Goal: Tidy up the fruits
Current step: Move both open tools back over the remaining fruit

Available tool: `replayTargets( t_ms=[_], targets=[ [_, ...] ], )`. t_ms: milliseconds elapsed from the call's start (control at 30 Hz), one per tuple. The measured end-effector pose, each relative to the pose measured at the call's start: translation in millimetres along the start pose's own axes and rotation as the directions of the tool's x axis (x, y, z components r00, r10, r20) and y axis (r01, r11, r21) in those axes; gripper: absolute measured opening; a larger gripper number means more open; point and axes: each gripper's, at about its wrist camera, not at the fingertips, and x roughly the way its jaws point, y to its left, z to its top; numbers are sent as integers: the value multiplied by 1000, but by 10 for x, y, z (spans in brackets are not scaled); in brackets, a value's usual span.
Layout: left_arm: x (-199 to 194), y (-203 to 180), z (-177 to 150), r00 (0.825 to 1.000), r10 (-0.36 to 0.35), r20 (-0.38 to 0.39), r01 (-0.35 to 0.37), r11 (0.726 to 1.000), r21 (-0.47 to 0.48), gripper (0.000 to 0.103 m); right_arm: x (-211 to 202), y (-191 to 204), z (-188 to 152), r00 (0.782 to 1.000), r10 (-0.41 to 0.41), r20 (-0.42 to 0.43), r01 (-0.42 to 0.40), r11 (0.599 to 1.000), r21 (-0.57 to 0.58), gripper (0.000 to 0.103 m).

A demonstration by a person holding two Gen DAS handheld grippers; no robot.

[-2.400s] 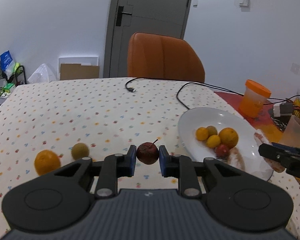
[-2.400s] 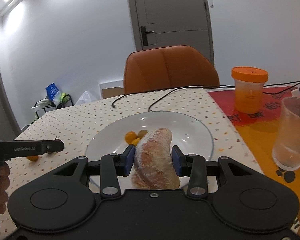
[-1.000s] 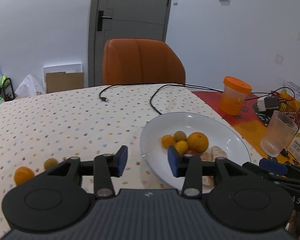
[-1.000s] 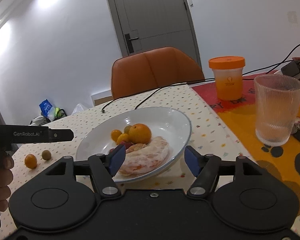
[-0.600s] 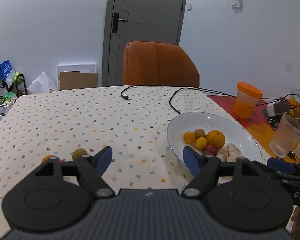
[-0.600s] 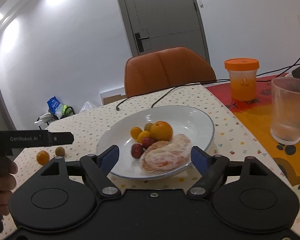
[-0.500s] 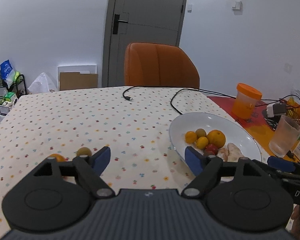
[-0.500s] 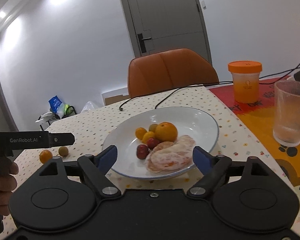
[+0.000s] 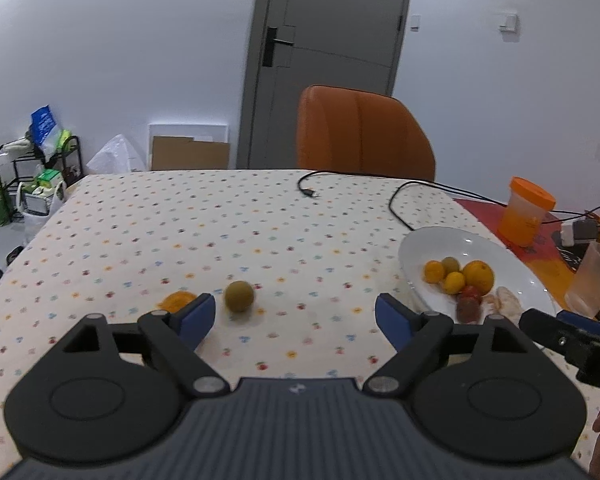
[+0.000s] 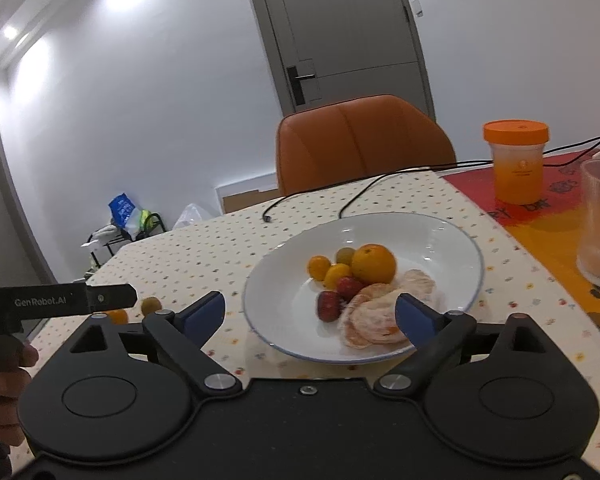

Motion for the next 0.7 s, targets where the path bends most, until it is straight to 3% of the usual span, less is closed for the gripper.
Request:
replayTargets(
  t_ms=[267, 700],
  targets=[
    [-53, 225, -24, 999, 48, -1, -48, 999, -19, 86, 110, 152, -3, 995, 95, -22, -94, 995, 37, 97],
    [-97, 503, -23, 994, 107, 6, -107, 993, -45, 86, 313, 410, 19, 987, 147, -67, -148, 989, -5, 98]
  ],
)
